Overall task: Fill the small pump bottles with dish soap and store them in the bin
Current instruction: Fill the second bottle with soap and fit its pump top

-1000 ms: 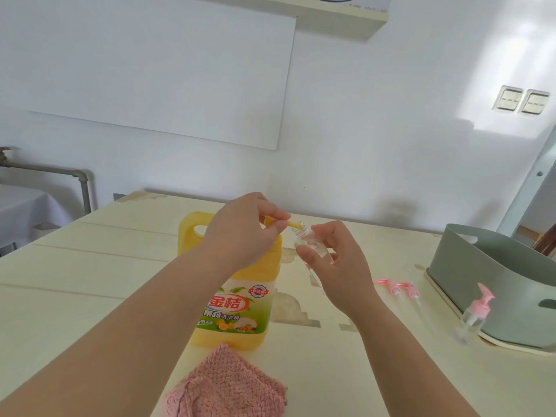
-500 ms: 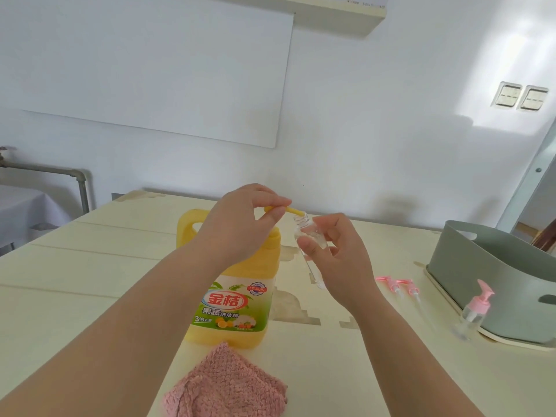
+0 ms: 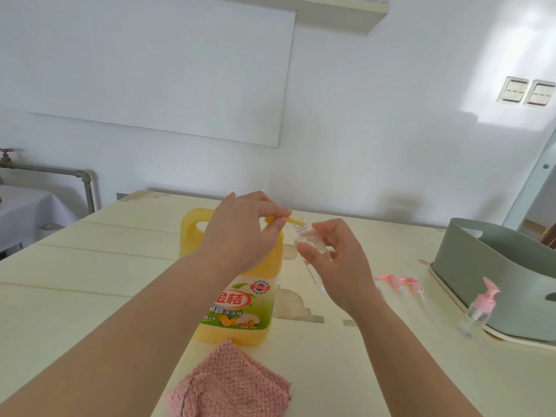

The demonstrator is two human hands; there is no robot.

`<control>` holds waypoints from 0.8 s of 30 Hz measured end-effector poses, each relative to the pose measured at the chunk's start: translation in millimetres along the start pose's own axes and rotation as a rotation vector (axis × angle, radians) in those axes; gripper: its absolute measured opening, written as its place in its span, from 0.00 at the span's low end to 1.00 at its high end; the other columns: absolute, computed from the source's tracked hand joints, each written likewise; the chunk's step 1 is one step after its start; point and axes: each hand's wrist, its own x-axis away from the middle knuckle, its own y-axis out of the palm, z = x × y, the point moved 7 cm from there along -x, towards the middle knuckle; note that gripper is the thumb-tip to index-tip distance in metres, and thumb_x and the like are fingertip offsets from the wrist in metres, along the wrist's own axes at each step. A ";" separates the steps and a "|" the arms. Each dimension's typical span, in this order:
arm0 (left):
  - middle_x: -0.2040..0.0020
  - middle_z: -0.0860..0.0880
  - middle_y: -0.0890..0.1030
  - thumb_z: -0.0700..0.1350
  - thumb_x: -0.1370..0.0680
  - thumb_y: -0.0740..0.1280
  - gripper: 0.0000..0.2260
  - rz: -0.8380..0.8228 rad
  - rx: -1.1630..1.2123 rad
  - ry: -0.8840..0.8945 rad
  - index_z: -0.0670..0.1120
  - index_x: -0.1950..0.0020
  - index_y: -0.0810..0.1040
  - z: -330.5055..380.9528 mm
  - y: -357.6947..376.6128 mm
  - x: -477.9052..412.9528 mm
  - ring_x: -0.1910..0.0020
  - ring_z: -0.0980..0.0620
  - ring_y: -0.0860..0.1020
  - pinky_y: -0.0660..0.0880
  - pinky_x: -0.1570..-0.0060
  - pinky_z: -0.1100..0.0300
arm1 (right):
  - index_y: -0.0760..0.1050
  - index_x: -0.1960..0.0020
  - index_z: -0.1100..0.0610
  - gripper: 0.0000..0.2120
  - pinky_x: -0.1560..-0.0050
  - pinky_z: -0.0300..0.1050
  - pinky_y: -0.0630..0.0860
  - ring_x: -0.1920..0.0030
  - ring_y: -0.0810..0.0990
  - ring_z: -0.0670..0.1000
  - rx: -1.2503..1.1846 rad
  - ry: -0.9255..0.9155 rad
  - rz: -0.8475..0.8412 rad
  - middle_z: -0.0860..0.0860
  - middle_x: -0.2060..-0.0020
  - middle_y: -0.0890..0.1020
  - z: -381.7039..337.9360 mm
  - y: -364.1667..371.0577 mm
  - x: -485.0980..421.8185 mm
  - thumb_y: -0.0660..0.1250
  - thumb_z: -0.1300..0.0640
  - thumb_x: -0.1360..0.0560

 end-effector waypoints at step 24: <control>0.38 0.63 0.75 0.51 0.20 0.60 0.11 0.021 -0.079 -0.031 0.62 0.40 0.77 -0.3 0.4 9.2 0.38 0.61 0.67 0.52 0.30 0.59 | 0.74 0.49 0.47 0.10 0.50 0.52 0.80 0.48 0.81 0.50 -0.088 0.018 0.042 0.45 0.53 0.83 4.8 2.9 1.3 0.73 0.55 0.27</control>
